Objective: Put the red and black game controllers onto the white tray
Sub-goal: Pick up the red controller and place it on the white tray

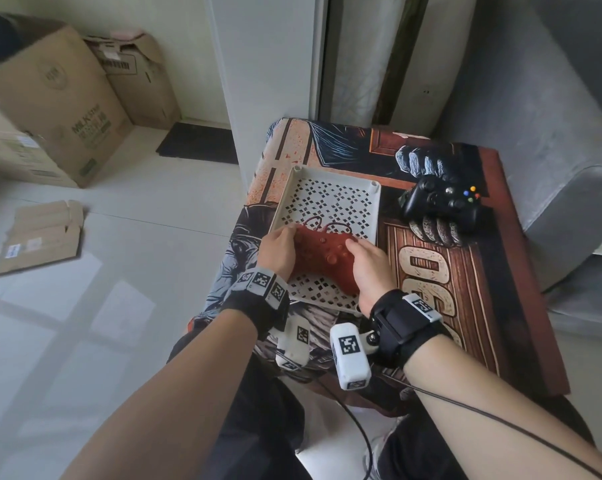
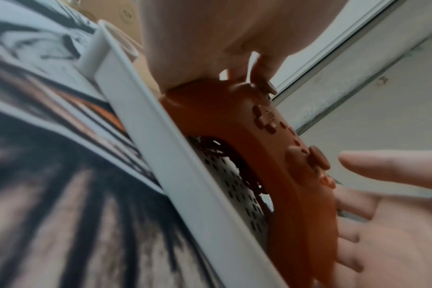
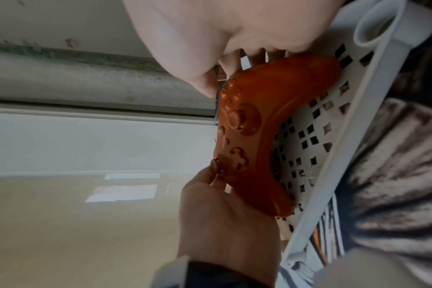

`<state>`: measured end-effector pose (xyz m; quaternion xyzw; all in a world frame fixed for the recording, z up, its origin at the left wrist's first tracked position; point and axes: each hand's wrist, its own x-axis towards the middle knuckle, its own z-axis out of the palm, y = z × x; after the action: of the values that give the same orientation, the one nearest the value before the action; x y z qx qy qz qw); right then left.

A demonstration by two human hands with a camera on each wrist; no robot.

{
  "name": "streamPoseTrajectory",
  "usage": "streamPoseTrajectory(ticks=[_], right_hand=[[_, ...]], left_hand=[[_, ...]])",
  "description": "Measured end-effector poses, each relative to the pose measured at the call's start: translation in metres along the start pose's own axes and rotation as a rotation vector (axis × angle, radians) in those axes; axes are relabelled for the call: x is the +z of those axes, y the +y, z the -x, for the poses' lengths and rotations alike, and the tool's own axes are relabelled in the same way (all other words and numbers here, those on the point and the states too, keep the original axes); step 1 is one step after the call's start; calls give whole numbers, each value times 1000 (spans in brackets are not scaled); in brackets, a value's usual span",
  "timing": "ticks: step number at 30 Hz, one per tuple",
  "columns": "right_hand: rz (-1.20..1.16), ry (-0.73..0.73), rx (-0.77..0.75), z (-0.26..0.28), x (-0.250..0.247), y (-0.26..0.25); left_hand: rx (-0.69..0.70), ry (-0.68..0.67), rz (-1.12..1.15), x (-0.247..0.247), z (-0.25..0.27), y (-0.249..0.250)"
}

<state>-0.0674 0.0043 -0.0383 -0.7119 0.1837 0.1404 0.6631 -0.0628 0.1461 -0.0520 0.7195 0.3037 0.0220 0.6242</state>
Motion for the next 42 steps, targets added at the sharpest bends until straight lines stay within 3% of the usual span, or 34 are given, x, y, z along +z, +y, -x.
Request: streamPoseTrajectory(ticks=[15,21,26,32,42], right_hand=[[-85,-55,29,0,2,2],[-52,103,-142,3,-29,-3],[-114,38,-16,0,-41,10],[-177,4,44,-8,-58,22],[-184,-45,63,-12,-78,22]], left_hand=[[108,-16,-28,-7,-5,9],[173,177,-58,-33,-3,5],[46,75,-114,-33,-3,-5],[80,-18,-192,-22,6,-7],[100,-14,-286,-12,25,-4]])
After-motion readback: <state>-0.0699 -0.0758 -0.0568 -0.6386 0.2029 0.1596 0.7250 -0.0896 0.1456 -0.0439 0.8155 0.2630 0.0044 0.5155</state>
